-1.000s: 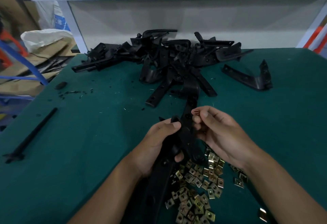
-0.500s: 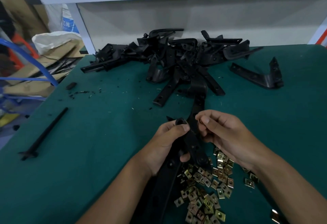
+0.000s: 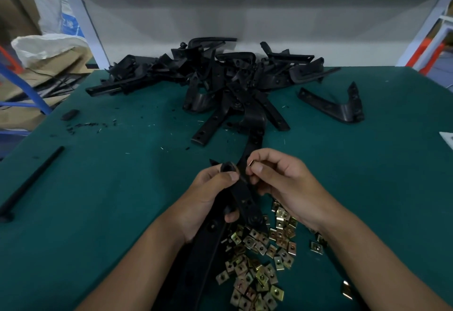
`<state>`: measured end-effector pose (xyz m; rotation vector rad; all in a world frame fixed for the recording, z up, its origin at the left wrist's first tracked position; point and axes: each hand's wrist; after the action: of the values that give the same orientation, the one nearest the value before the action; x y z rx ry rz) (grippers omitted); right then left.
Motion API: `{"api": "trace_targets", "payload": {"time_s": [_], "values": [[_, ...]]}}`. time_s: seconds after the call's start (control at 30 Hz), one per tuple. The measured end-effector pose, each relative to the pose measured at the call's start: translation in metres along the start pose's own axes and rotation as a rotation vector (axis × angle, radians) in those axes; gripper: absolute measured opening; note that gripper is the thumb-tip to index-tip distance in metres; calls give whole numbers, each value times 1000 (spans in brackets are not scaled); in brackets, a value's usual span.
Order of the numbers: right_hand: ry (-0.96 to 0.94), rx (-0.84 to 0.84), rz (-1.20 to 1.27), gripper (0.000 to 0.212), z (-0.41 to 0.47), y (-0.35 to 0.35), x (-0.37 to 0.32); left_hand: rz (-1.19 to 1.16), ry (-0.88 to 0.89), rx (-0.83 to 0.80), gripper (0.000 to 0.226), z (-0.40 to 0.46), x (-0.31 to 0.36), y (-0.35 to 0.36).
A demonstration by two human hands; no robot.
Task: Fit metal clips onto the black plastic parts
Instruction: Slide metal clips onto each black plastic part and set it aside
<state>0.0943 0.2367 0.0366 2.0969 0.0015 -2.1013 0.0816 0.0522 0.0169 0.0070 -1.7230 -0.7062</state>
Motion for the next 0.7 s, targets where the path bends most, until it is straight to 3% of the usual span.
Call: {"api": "trace_targets", "payload": {"time_s": [0.2,0.4,0.7], "values": [[4,11,15,13,0,1,-1,15,-4,10,40,1,0,-1],[16,33,29,13,1,0,0,-23,9,-24,17,0,1,-1],[-4,34,40,8,-1,0,-4,-21,7,-89,35,0,5,1]]}}
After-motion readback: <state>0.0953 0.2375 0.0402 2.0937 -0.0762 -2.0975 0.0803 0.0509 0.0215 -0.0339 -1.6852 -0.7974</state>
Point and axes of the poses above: each hand's wrist, its own z-axis towards the middle knuckle, its own y-axis out of the palm, x = y × z, and after that the axes turned 9 degrees about x, right-handed
